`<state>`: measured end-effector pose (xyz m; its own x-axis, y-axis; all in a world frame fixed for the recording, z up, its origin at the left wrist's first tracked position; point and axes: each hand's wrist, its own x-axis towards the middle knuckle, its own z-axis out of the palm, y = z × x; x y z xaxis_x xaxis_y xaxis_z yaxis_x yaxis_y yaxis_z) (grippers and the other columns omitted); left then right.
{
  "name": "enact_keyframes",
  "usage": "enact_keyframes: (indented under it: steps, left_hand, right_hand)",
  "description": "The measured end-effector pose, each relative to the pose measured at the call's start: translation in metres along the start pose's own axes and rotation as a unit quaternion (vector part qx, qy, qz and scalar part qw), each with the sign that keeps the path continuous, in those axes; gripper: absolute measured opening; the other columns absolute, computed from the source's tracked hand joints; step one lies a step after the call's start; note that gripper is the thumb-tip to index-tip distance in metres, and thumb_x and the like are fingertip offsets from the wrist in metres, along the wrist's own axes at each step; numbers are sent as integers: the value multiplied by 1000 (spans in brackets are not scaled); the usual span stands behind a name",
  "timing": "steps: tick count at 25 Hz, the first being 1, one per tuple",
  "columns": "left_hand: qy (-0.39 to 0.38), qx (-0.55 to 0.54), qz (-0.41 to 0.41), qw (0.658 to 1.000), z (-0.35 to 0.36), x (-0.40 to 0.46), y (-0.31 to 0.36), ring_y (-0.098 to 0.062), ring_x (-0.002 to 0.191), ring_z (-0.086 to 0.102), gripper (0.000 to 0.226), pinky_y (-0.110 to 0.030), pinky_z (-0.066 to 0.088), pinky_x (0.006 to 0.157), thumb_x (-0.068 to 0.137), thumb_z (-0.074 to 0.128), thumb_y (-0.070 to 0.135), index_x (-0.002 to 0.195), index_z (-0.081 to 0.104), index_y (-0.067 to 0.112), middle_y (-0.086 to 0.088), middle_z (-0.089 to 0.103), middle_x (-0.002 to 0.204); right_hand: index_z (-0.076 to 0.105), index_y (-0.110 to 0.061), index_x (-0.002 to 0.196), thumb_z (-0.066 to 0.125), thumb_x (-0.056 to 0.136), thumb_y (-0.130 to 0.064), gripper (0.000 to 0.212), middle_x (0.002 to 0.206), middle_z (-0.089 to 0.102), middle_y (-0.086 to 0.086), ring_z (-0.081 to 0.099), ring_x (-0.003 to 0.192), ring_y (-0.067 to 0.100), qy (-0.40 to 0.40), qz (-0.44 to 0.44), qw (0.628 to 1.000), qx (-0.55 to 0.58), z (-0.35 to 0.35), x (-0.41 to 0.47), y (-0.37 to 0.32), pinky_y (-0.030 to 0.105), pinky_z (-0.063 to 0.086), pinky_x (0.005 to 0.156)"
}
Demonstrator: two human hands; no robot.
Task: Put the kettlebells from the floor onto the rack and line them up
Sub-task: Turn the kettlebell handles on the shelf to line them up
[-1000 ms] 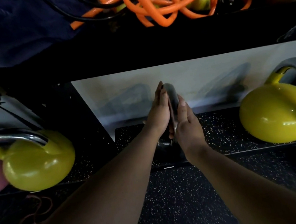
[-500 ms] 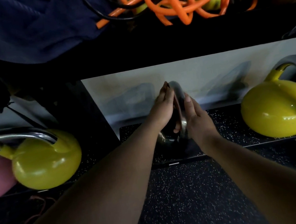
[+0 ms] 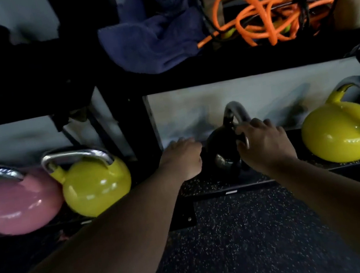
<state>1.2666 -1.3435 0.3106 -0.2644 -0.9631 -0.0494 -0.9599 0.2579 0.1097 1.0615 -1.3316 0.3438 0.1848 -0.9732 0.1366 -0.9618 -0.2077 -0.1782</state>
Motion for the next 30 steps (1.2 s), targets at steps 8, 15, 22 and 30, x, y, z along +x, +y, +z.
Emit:
enact_keyframes:
  steps: [8,15,22,30]
  left_hand:
    - [48,93,-3,994,-27,-94,-99,-28,116,47,27,-42,35,93,87,52,29,111,58,17,-6,54,116]
    - [91,138,-1,986,-37,-153,-233,-30,122,46,38,-42,38,95,85,51,31,120,58,16,-7,55,128]
    - [184,-148,-283,930,-32,-161,-319,-34,112,48,56,-46,51,83,89,53,59,122,48,13,-13,45,125]
    - [203,-382,-278,857,4,-135,-315,-34,121,50,74,-47,50,94,86,60,61,140,35,17,-13,40,139]
  right_hand:
    - [57,-19,117,52,88,-35,33,116,60,13,50,110,36,-26,-116,993,19,13,-14,-134,44,42,89]
    - [56,-17,116,57,86,-30,33,112,61,12,53,107,35,-34,-141,986,82,59,10,-292,41,49,82]
    - [44,-17,135,40,97,-57,55,126,51,17,49,114,39,-70,-72,993,69,109,68,-357,46,45,87]
    - [49,-16,109,49,94,-57,43,94,48,6,46,86,27,-16,17,978,210,126,65,-362,35,39,72]
